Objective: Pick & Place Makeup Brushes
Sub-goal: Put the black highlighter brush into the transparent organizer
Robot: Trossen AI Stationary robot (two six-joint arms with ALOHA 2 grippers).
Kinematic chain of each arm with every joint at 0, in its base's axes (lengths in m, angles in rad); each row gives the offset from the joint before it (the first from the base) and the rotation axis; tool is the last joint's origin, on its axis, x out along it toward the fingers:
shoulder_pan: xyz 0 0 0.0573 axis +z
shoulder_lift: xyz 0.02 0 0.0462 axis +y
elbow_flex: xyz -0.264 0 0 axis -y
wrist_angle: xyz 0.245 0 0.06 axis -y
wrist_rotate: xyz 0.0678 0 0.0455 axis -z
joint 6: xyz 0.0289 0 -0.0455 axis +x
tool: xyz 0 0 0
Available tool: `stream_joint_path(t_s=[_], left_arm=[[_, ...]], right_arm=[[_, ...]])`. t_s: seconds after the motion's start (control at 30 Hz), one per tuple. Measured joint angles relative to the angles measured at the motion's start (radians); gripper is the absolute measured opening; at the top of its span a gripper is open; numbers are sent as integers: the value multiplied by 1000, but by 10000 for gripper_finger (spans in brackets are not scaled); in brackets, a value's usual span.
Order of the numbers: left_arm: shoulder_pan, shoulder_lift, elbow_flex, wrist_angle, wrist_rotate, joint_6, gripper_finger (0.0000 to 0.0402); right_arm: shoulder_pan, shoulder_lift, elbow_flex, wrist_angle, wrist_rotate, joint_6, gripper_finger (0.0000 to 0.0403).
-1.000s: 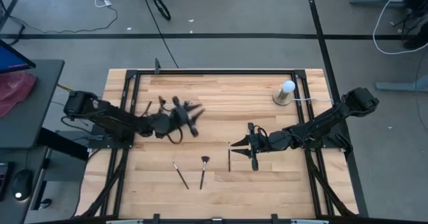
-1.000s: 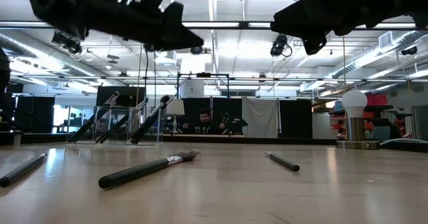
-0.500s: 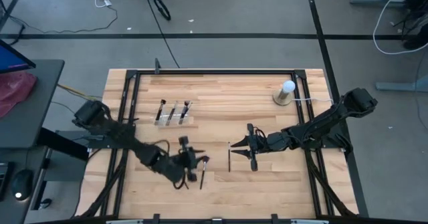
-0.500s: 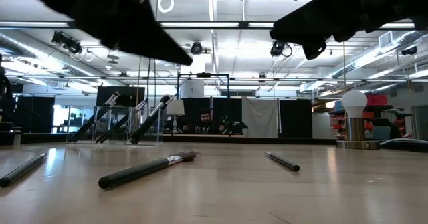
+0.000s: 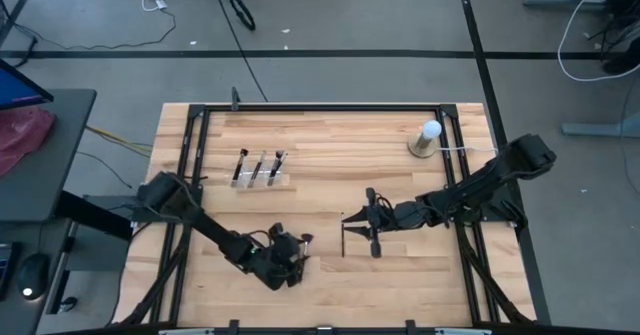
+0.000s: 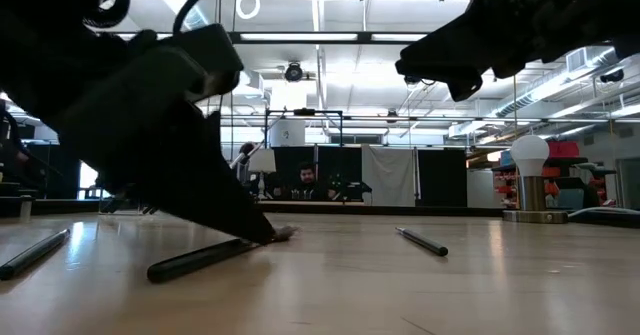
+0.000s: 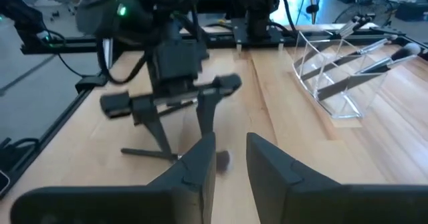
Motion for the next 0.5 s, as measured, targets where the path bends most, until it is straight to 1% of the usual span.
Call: stream_joint_path(t_s=[0.13,0.23,0.33,0.5], left_arm=[[8,45,65,-80,-13,1,232],[9,48,96,-177,-5,-14,216],[11,38,100,-235,10,-15,196],[42,34,98,-291,93,-35,160]], right_arm=[[0,14,0,28,0,-4,85],[0,14,0,30,0,-5,85],[0,14,0,29,0,-5,85],[0,14,0,28,0,-5,85]])
